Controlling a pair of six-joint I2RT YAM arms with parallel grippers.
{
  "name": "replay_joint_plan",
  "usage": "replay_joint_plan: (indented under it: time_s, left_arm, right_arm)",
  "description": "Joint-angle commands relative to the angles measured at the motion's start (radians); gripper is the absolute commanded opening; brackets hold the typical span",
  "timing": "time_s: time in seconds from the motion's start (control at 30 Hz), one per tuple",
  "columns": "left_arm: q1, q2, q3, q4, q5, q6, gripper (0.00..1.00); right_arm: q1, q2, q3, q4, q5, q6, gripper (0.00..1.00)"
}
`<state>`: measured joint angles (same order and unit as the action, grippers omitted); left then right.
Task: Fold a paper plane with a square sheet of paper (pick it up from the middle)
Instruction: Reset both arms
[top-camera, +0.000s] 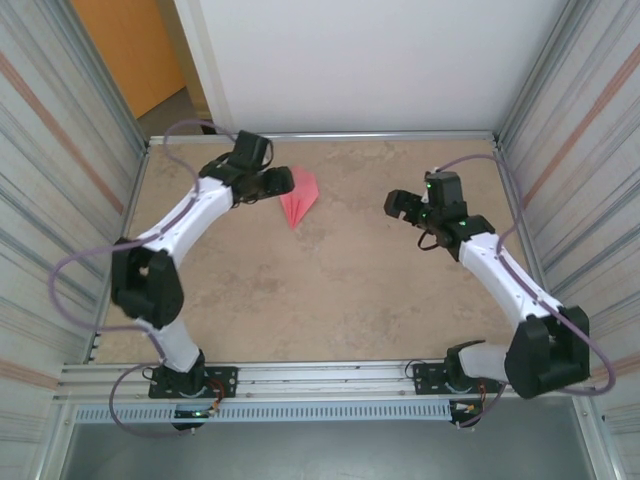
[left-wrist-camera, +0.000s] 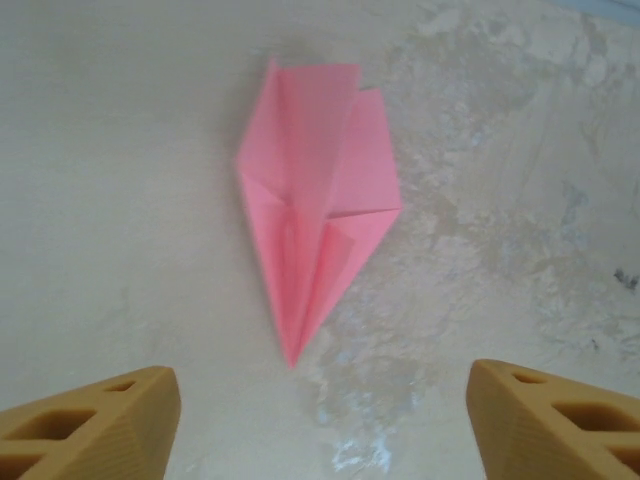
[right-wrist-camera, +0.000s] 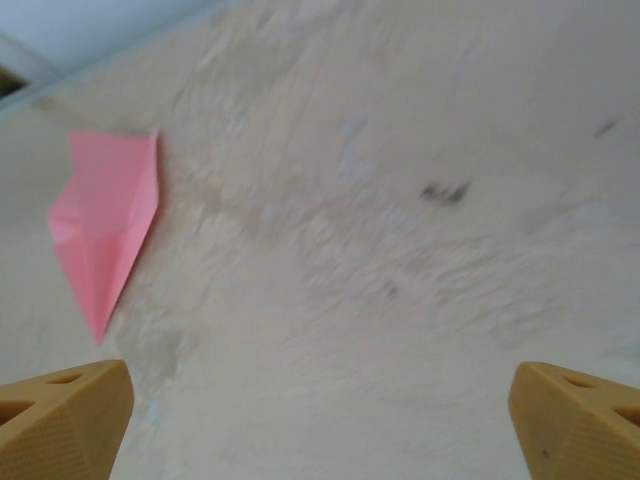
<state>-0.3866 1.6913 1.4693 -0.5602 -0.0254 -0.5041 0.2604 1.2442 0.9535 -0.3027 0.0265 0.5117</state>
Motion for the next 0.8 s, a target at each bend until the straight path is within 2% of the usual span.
replay_joint_plan:
  time_s: [0.0, 0.07, 0.1, 0.23, 0.37, 0.43, 0.47, 0.57, 0.77]
  left_arm:
    - [0.039, -0.143, -0.189, 0.101, -0.106, 0.031, 0.88]
    - [0.068, -0.241, -0.309, 0.147, -0.158, 0.049, 0.97]
    - [0.084, -0.28, -0.364, 0.171, -0.177, 0.059, 0.99]
    - [0.159, -0.432, -0.58, 0.273, -0.272, 0.099, 0.99]
    - [0.192, -0.547, -0.731, 0.38, -0.387, 0.197, 0.99]
    - [0.199, -0.581, -0.8, 0.479, -0.386, 0.293, 0.99]
    - [0.199, -0.591, -0.84, 0.539, -0.392, 0.332, 0.99]
    - [0.209, -0.593, -0.921, 0.668, -0.387, 0.389, 0.99]
    - [0.278, -0.513, -1.007, 0.873, -0.257, 0.461, 0.99]
  right_arm:
    - [-0.039, -0.087, -0.005, -0.034, 0.213, -0.104, 1.0]
    - [-0.07, -0.124, -0.042, -0.01, 0.273, -0.119, 0.99]
    - [-0.086, -0.139, -0.063, 0.005, 0.291, -0.123, 0.99]
    - [-0.159, -0.185, -0.184, 0.113, 0.321, -0.141, 0.99]
    - [-0.211, -0.188, -0.315, 0.272, 0.357, -0.205, 0.99]
    - [-0.24, -0.167, -0.373, 0.352, 0.359, -0.213, 0.99]
    - [-0.259, -0.151, -0.397, 0.39, 0.311, -0.227, 0.99]
    - [-0.274, -0.088, -0.461, 0.544, 0.255, -0.288, 0.99]
    - [-0.282, 0.013, -0.517, 0.778, 0.189, -0.354, 0.99]
